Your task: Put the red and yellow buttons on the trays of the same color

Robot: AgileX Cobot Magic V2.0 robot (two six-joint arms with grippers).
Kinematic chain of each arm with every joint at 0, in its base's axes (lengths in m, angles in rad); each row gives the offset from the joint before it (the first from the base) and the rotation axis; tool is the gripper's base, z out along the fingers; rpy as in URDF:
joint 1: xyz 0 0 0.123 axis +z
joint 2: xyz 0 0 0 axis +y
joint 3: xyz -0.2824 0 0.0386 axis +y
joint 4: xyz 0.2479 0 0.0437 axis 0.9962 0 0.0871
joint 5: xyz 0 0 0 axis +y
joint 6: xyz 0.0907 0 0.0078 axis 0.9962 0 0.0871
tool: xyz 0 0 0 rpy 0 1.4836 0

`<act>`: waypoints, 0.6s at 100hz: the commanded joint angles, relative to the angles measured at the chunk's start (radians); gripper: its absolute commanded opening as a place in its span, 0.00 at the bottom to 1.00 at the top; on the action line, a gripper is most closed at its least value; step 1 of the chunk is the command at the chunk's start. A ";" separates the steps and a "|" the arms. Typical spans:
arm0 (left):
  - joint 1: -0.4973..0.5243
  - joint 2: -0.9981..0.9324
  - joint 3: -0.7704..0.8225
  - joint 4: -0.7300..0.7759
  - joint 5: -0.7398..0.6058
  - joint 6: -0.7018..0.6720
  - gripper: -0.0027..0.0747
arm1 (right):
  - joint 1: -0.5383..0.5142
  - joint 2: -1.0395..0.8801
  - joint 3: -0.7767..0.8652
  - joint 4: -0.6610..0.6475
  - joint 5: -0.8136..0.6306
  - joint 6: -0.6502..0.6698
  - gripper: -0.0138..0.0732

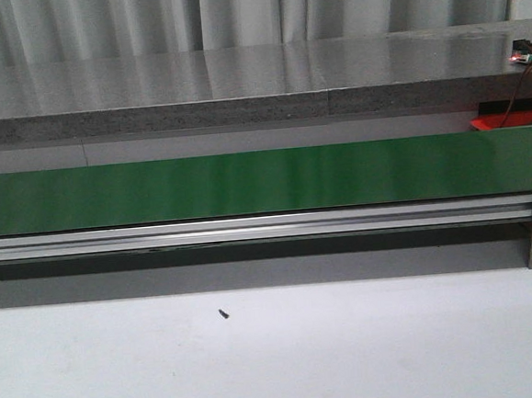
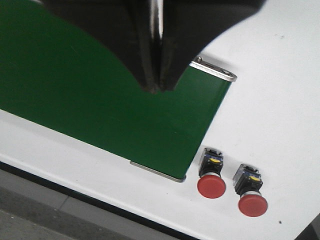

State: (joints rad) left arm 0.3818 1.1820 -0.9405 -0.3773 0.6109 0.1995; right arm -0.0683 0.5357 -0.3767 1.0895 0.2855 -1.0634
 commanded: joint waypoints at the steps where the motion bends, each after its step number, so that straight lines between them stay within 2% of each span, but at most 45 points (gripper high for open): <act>1: 0.017 0.049 -0.073 -0.041 -0.045 -0.010 0.12 | 0.002 0.000 -0.025 0.033 -0.036 -0.012 0.09; 11: 0.017 0.114 -0.110 -0.038 -0.059 -0.008 0.38 | 0.002 0.000 -0.025 0.033 -0.036 -0.012 0.09; 21: 0.019 0.178 -0.151 -0.038 -0.061 -0.008 0.73 | 0.002 0.000 -0.025 0.034 -0.036 -0.012 0.09; 28: 0.025 0.220 -0.181 -0.038 -0.055 -0.013 0.87 | 0.002 0.000 -0.025 0.034 -0.036 -0.012 0.09; 60: 0.072 0.424 -0.369 -0.036 0.008 -0.140 0.84 | 0.002 0.000 -0.025 0.034 -0.036 -0.012 0.09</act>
State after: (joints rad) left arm 0.4399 1.5944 -1.2308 -0.3889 0.6346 0.1022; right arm -0.0683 0.5357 -0.3767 1.0895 0.2855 -1.0634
